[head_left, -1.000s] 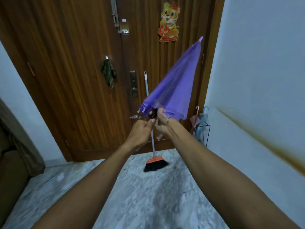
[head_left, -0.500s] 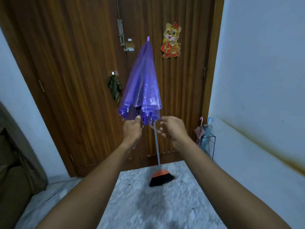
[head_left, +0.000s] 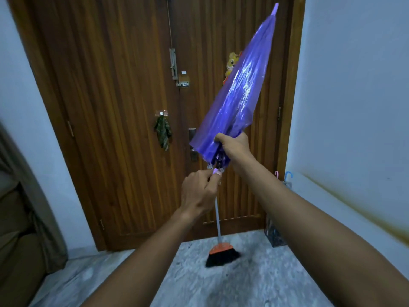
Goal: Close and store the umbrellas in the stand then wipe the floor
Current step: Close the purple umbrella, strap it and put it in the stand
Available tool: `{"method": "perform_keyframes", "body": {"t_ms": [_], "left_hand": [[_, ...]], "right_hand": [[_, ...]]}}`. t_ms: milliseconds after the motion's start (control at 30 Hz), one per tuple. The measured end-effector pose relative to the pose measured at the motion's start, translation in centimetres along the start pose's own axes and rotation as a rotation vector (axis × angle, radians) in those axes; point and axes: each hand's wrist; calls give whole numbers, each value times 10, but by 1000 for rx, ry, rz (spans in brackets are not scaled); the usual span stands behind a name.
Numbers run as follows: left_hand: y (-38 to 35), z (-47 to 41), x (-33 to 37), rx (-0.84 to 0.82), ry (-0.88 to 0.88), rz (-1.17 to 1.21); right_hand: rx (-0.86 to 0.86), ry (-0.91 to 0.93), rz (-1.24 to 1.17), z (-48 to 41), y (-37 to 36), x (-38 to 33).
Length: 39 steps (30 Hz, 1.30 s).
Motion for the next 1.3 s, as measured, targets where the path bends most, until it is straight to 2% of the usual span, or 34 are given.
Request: {"method": "perform_keyframes", "body": {"t_ms": [67, 200, 300, 400, 467, 500, 567, 667, 700, 767, 800, 833, 900, 967, 1033, 1100, 1167, 1233, 1300], "left_hand": [[13, 2, 0, 47, -53, -184], [35, -9, 0, 217, -159, -334], [39, -31, -16, 96, -259, -631], [38, -48, -29, -48, -392, -951], [35, -51, -30, -111, -428, -1038], [32, -51, -31, -112, -429, -1000], [26, -43, -32, -109, -343, -818], [23, -39, -35, -172, -88, -578], [23, -41, -36, -227, 13, -489], [28, -45, -33, -348, 183, -191], [30, -45, -31, -381, 234, -29], [31, -45, -29, -399, 267, 109], [34, -43, -30, -427, 277, 344], [37, -40, -32, -480, 259, 521], [40, -38, -31, -545, 246, 596], [41, -35, -27, -606, 218, 604], [40, -33, -24, -657, 191, 583], [38, -33, -27, -651, 182, 566], [34, -32, -31, -543, 200, 561]], "right_hand": [[-18, -35, 85, -4, 9, -3], [-120, -148, 362, -6, 37, -12], [-286, -170, 663, -1, 48, -21], [-600, -175, 908, 7, 49, -29], [-760, -209, 997, 12, 46, -33], [-795, -188, 1061, 14, 44, -34], [-766, -14, 1270, 19, 40, -37], [-550, 473, 1527, 25, 38, -39], [-459, 615, 1513, 25, 39, -38], [-261, 830, 1323, 25, 43, -34], [-164, 869, 1176, 27, 44, -31], [-84, 831, 1017, 28, 46, -25], [-49, 529, 688, 31, 48, -11], [-207, 163, 318, 34, 52, 1], [-438, -44, 91, 34, 56, 2], [-575, -79, 116, 35, 54, -1], [-592, 13, 199, 34, 48, -1], [-495, 93, 250, 34, 42, 1], [-319, 113, 264, 33, 38, 2]]}}
Point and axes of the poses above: each hand's wrist, its own z-axis away from the middle knuckle, its own y-axis out of the back of the hand, x = y × z, and after that the axes turned 14 degrees about -z, right-handed
